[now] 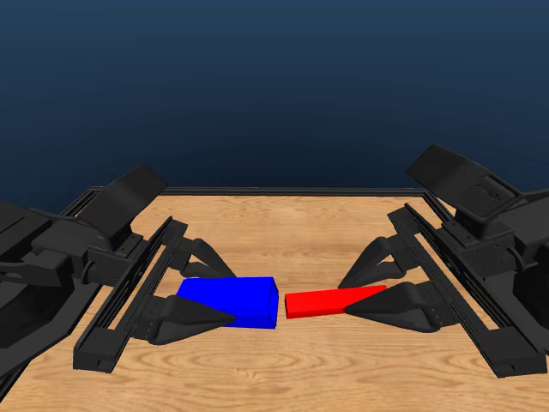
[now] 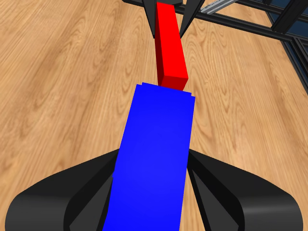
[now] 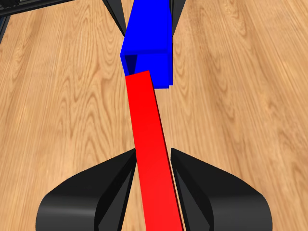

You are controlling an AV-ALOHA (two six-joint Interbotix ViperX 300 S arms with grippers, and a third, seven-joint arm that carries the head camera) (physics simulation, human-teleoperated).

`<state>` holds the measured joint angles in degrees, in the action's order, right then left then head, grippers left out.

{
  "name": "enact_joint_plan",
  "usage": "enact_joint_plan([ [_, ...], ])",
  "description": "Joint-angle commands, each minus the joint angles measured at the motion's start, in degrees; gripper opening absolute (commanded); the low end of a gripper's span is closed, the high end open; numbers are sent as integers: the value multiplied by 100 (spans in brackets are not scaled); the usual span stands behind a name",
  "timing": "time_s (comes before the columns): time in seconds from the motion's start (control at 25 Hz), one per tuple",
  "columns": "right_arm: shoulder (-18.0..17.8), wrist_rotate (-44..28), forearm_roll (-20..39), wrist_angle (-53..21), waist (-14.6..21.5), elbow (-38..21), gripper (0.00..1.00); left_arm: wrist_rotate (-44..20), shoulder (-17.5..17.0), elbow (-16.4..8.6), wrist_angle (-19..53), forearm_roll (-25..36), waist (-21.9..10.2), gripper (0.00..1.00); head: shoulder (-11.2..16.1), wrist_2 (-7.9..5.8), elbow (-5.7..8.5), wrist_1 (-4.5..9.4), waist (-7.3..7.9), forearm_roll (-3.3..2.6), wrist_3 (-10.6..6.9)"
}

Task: Insert peg into socket

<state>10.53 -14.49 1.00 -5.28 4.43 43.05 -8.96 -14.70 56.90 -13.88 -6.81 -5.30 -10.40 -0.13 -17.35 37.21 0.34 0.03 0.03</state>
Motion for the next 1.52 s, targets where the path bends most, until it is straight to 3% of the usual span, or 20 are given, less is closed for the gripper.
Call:
enact_joint_plan([
  [0.04, -103, -110, 0, 114, 53, -221, 0, 62, 75, -176, -210, -22, -5, 0, -102, -8, 39, -25, 13, 0, -20],
  [0.52, -632, -90, 26, 220, -26, -660, 0, 0, 670, -683, -300, 66, -237, 0, -94, -43, 41, 24, 55, 0, -20],
  [0.6, -881, -74, 5, 321, 43, -827, 0, -15, 736, -774, -236, 85, -223, 0, -95, -41, 41, 29, 65, 3, -3],
  [0.8, -1416, -27, -13, 433, 141, -1317, 0, -40, 836, -820, -258, 106, -220, 0, -89, -30, 46, 15, 50, 2, -11],
  [1.0, -1631, -8, -8, 371, 171, -1520, 0, -98, 795, -803, -145, 138, -230, 0, -91, -11, 50, 14, 39, 4, -11],
  [1.04, -1605, -33, -16, 366, 174, -1479, 33, -106, 788, -781, -125, 136, -226, 0, -90, -10, 52, 11, 40, 4, -12],
  [1.08, -1588, -49, -21, 309, 181, -1458, 100, -109, 761, -790, -108, 133, -221, 0, -94, -9, 51, 12, 40, 5, -11],
  [1.52, -1127, -373, -163, 407, 171, -669, 100, -87, 670, -535, -276, 48, -143, 0, -128, -10, 48, -14, 36, 3, -31],
])
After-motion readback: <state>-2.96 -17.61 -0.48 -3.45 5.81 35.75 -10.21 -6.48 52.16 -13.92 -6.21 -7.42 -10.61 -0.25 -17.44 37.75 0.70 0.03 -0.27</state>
